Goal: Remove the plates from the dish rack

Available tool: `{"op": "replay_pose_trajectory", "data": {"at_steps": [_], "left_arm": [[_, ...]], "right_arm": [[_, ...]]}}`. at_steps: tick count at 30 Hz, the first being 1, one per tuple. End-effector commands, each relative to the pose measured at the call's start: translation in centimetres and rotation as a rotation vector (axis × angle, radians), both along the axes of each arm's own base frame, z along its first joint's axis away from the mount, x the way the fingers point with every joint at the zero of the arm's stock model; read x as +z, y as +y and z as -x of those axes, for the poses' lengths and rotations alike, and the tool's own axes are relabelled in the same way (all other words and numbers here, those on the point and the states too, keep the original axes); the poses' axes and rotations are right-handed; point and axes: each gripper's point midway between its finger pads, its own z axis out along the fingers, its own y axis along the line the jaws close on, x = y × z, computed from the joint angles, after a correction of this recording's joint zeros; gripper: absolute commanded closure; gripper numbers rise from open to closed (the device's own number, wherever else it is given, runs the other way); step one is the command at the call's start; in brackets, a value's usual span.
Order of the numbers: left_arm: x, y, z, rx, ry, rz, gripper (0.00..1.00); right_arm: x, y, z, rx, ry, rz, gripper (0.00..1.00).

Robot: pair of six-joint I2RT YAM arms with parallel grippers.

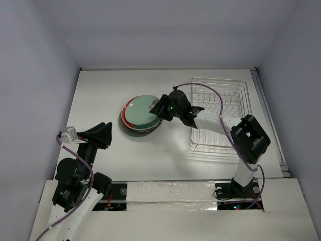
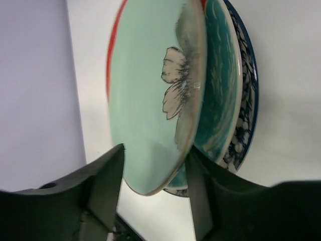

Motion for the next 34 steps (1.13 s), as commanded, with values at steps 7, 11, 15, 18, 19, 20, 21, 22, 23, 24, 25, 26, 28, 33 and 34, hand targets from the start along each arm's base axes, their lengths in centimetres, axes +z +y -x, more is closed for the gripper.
{"op": "replay_pose_trajectory", "data": {"at_steps": [7, 11, 15, 18, 19, 20, 21, 22, 23, 24, 25, 26, 28, 33, 34], "left_arm": [[1.3, 0.0, 0.4, -0.009, -0.043, 0.021, 0.61], [1.2, 0.0, 0.4, -0.010, -0.041, 0.022, 0.61], [1.3, 0.0, 0.4, -0.009, -0.043, 0.021, 0.59], [1.4, 0.0, 0.4, -0.008, -0.045, 0.018, 0.52], [1.4, 0.0, 0.4, -0.008, -0.043, 0.013, 0.50], [1.2, 0.0, 0.3, -0.008, -0.034, 0.008, 0.44], [1.3, 0.0, 0.4, -0.008, -0.034, 0.008, 0.42], [1.3, 0.0, 0.3, -0.008, -0.032, 0.008, 0.36], [1.2, 0.0, 0.3, -0.008, -0.032, 0.009, 0.34], [1.3, 0.0, 0.4, -0.008, -0.036, 0.011, 0.32], [1.3, 0.0, 0.4, -0.008, -0.038, 0.012, 0.31], [1.3, 0.0, 0.4, -0.008, -0.037, 0.010, 0.29], [1.3, 0.0, 0.4, -0.007, -0.037, 0.008, 0.28], [1.1, -0.1, 0.1, -0.006, -0.035, 0.001, 0.28], [1.1, -0.1, 0.0, -0.006, -0.031, -0.001, 0.27]], "right_arm": [[4.9, -2.8, 2.5, 0.030, -0.131, 0.133, 0.16], [7.8, -5.8, 3.7, -0.009, -0.200, 0.172, 0.16], [12.7, -10.6, 5.9, -0.135, -0.354, 0.219, 1.00], [17.6, -15.6, 8.8, -0.226, -0.508, 0.166, 1.00], [18.8, -17.1, 9.5, -0.253, -0.559, 0.152, 1.00], [19.6, -18.6, 10.3, -0.282, -0.588, 0.132, 1.00], [20.8, -20.9, 12.1, -0.317, -0.634, 0.076, 1.00], [21.2, -22.6, 12.6, -0.358, -0.660, 0.077, 1.00], [21.3, -23.7, 13.2, -0.379, -0.676, 0.065, 1.00], [21.4, -24.7, 13.8, -0.400, -0.686, 0.058, 0.99], [21.6, -26.1, 14.7, -0.425, -0.703, 0.033, 0.95], [21.1, -27.1, 14.9, -0.455, -0.691, 0.049, 0.89], [20.2, -28.7, 15.2, -0.518, -0.654, 0.055, 0.60], [18.4, -29.9, 14.9, -0.578, -0.596, 0.105, 0.05], [18.3, -29.8, 14.9, -0.577, -0.594, 0.109, 0.05]]}}
